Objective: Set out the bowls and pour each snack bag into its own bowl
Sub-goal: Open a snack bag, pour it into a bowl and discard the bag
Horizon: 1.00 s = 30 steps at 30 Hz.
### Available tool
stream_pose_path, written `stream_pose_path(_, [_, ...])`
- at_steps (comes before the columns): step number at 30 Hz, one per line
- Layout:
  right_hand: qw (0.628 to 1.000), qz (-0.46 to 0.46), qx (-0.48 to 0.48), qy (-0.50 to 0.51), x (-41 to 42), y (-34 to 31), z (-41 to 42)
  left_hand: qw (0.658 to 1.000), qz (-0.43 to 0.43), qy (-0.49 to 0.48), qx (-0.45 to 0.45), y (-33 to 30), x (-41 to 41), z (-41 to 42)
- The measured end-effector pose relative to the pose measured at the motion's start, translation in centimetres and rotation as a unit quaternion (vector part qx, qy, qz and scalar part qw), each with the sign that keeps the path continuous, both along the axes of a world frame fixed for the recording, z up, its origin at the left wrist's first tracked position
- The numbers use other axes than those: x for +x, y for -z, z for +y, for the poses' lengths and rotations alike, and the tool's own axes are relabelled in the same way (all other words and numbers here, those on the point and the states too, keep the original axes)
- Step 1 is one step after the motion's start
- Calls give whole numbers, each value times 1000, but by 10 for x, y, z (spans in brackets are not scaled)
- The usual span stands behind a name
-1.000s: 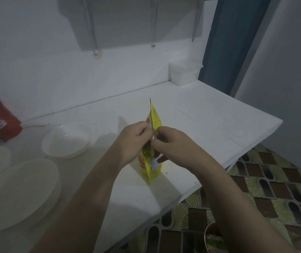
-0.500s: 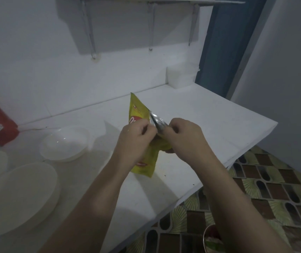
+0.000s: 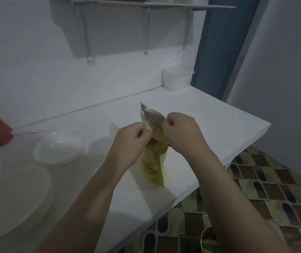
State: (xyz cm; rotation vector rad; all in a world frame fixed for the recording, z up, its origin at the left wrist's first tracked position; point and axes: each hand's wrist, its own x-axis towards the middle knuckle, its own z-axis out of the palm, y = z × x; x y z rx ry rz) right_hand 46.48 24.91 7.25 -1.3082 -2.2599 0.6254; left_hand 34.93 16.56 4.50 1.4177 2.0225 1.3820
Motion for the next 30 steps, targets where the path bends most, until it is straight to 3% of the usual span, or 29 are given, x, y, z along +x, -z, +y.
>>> stream_pose_path(6, [984,136,114,-20,0,9,-12,994,-76,-71,24,-11,3,3])
stream_pose_path(9, [973,177,142,-38,-2,15,-17,987,-143,-70,-35,-17,-4,15])
stream_pose_path(13, [964,229,131,-39,0,28,-16,972,-201,-46,-115,-13,-13,26])
stream_pose_path(19, [968,245,53,8,4,39,-6,962,-264,1,-69,2,-4,28])
stream_pose_path(23, [957,284,57,-5,4,38,-8,956,-291,-12,-18,5,-1,25])
stream_pose_path(26, [946,317,62,-11,6,27,-11,930,-361,-66,34,11,-10,31])
stream_pose_path(30, [932,357,47,-43,8,9,-18,893,-428,-123,-59,38,-35,43])
